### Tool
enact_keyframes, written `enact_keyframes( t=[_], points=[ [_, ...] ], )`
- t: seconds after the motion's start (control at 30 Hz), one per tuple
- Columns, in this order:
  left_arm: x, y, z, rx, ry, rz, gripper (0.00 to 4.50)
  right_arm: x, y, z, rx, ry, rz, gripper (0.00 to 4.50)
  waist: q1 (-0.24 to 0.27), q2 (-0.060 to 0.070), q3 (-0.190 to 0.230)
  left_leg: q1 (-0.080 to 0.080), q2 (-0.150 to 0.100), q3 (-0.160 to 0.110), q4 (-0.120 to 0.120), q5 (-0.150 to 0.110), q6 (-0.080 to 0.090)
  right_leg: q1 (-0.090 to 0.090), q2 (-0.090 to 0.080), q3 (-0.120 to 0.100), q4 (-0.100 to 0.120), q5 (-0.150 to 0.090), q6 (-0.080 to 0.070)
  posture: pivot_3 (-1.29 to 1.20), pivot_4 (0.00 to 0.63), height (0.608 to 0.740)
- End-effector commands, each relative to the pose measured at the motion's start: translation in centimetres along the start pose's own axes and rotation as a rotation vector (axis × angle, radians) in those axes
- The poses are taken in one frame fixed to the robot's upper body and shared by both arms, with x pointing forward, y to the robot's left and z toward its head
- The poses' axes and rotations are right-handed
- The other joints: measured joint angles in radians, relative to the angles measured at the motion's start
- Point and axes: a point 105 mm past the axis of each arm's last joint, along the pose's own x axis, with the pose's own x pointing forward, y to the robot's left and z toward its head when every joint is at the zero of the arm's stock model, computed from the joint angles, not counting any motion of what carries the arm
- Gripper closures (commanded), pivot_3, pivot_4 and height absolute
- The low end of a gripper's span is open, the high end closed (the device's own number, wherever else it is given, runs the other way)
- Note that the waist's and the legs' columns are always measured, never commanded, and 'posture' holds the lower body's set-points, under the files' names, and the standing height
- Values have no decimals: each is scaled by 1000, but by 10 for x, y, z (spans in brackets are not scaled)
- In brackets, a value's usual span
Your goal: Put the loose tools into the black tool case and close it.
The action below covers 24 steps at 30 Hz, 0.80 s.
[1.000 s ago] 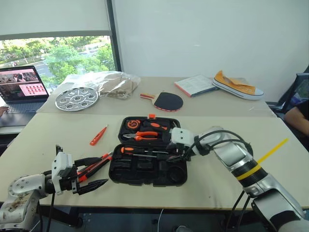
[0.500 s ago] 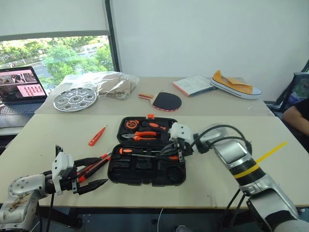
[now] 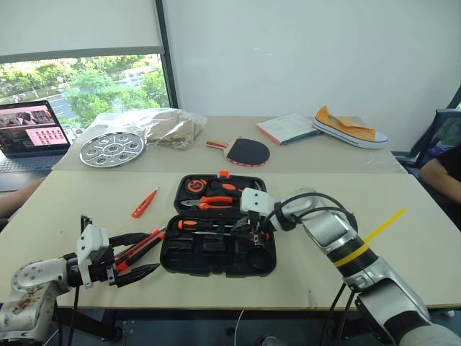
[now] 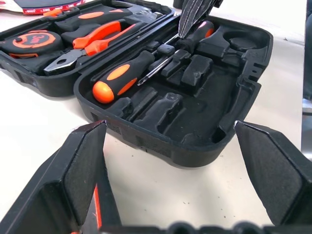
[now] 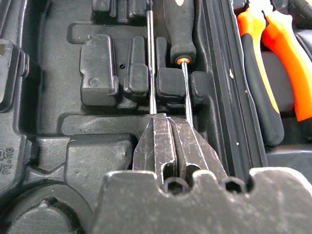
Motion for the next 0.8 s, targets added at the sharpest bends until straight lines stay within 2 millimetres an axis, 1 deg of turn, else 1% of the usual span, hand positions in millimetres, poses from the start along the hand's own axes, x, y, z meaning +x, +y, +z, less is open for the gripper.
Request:
enact_keyframes(
  t=[0.03,0.1,0.13,0.17,0.27,0.4,0.47,0.5,0.53,0.57,0.6,0.63,0.67,0.77,0.8],
  points=[
    [-10,7,3,27,6,51,0,15,17,5,3,-50,32,4453,-3,0,0,0,0,0,0,0,0,0,0,0,0,0,0,0,150,740],
    [-15,8,2,10,-1,78,0,6,9,21,-24,-173,-36,4453,-11,0,0,1,0,0,-1,0,0,0,0,0,1,0,0,0,150,740],
    [-16,8,1,3,-3,86,0,3,6,25,-31,-207,-61,4453,-15,0,0,1,0,0,-1,0,-1,0,0,0,1,0,0,0,150,740],
    [-21,11,-1,-9,-3,113,0,-7,7,27,-1,-246,-73,4189,-16,0,0,1,0,0,-1,1,-1,-1,0,0,1,0,0,0,150,740],
    [-42,19,-8,-42,3,217,0,-35,16,19,31,-298,-95,3370,-13,0,0,-2,0,-1,-2,1,-1,-3,0,0,2,0,0,0,150,740],
    [-92,36,-24,-99,36,476,0,-87,33,16,19,-528,-236,1960,2,0,0,-2,0,-2,-1,-1,1,-1,0,-2,-3,0,0,0,150,740],
    [-109,41,-31,-120,52,567,0,-101,42,5,32,-564,-281,1282,9,0,0,-2,0,-2,-2,-1,2,-1,0,-3,-4,0,0,0,150,740],
    [-116,42,-34,-134,55,597,0,-107,43,-1,36,-581,-327,952,12,0,0,-2,0,-2,-3,-1,2,-1,0,-3,-4,0,0,0,150,740],
    [-121,43,-38,-150,60,632,0,-116,43,-8,73,-627,-382,545,12,0,0,-2,0,-1,-3,-1,2,-1,0,-3,-4,0,0,0,150,740],
    [-126,45,-40,-161,65,661,0,-123,42,-15,96,-651,-451,244,13,0,0,-2,0,-1,-2,-1,2,0,-1,-2,-4,0,0,0,150,740],
    [-127,46,-40,-184,54,675,0,-130,45,-21,157,-685,-469,66,13,0,0,-1,0,0,-2,-2,3,1,-1,-2,-4,0,0,0,150,740],
    [-128,47,-41,-210,51,687,0,-136,48,-22,166,-725,-484,66,14,0,0,-1,0,0,-2,-2,4,1,-1,-1,-4,1,1,0,150,740],
    [-124,50,-40,-246,45,684,0,-140,48,-25,193,-738,-514,66,15,0,0,-1,0,0,-2,-3,4,2,-1,-1,-4,1,1,0,150,740],
    [-102,61,-26,-281,22,627,0,-144,49,-27,172,-725,-561,66,20,-1,0,1,0,-1,-2,-3,6,3,-1,-1,-2,1,0,0,150,740],
    [-90,70,-18,-288,17,613,0,-144,48,-26,159,-727,-575,66,25,-1,1,2,0,-1,-2,-2,6,4,-1,-2,-2,1,0,0,150,740]
  ],
)
